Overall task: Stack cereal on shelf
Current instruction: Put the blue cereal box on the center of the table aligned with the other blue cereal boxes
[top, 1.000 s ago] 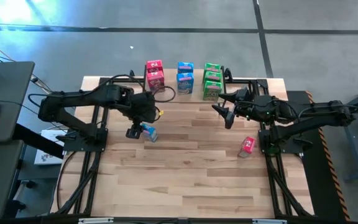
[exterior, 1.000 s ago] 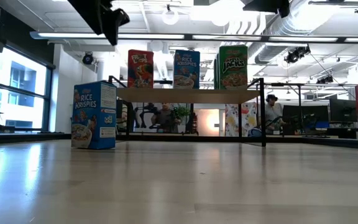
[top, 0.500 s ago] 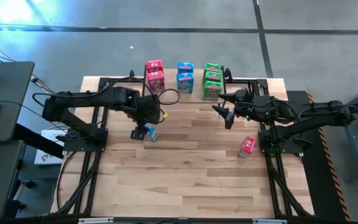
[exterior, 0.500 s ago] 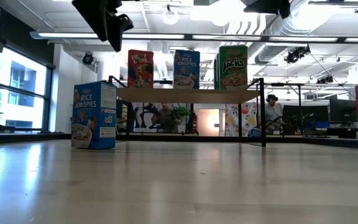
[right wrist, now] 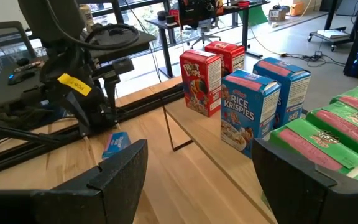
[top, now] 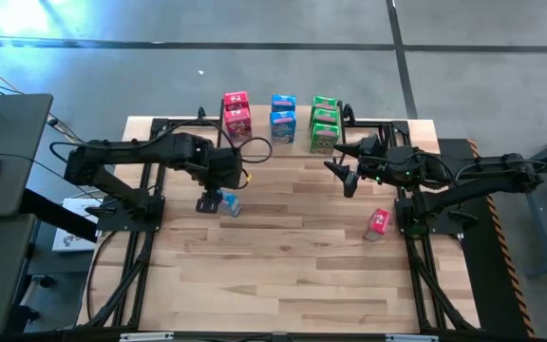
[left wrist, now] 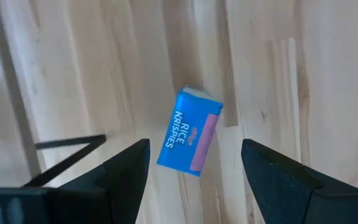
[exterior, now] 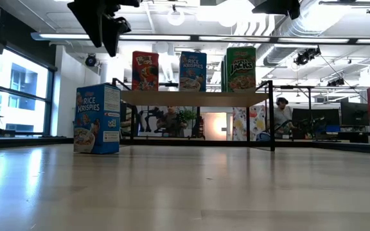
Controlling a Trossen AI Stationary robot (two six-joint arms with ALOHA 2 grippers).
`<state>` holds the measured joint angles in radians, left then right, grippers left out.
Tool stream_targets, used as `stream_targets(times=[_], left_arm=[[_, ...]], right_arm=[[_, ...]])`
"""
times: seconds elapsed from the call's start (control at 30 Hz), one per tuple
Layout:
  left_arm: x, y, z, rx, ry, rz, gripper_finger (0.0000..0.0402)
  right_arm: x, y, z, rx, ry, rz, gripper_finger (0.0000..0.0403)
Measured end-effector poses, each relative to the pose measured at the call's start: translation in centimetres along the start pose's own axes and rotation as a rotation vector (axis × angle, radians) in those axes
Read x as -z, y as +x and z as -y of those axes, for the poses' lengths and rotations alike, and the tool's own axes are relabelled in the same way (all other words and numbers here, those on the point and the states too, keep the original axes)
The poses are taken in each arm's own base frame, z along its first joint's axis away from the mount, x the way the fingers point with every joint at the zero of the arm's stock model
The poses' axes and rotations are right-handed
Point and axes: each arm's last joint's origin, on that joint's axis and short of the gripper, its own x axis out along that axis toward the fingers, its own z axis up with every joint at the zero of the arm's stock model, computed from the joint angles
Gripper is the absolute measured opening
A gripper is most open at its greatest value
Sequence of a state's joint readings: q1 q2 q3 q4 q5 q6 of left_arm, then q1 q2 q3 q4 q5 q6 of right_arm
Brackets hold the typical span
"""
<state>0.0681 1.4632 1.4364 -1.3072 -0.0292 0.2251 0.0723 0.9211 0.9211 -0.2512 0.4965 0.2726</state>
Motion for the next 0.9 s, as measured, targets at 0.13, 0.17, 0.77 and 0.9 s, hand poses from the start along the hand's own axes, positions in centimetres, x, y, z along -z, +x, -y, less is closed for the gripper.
stream_targets(times=[0.13, 0.17, 0.77, 0.9], left_arm=[[-0.2, 0.1, 0.0, 0.009, 0.045, 0.006, 0.0246], [-0.3, 0.2, 0.0, 0.008, 0.050, 0.008, 0.0246], [-1.5, 3.6, -0.2, 0.076, 0.142, -0.131, 0.0245], [-1.6, 4.0, -0.2, 0.087, 0.142, -0.149, 0.0245]], right_arm=[[0.0, 0.0, 0.0, 0.000, -0.002, 0.000, 0.0279], [0.0, 0.0, 0.0, 0.000, -0.002, 0.000, 0.0278], [0.1, 0.0, 0.0, 0.001, -0.008, -0.010, 0.0278], [0.1, 0.0, 0.0, 0.002, -0.010, -0.012, 0.0279]])
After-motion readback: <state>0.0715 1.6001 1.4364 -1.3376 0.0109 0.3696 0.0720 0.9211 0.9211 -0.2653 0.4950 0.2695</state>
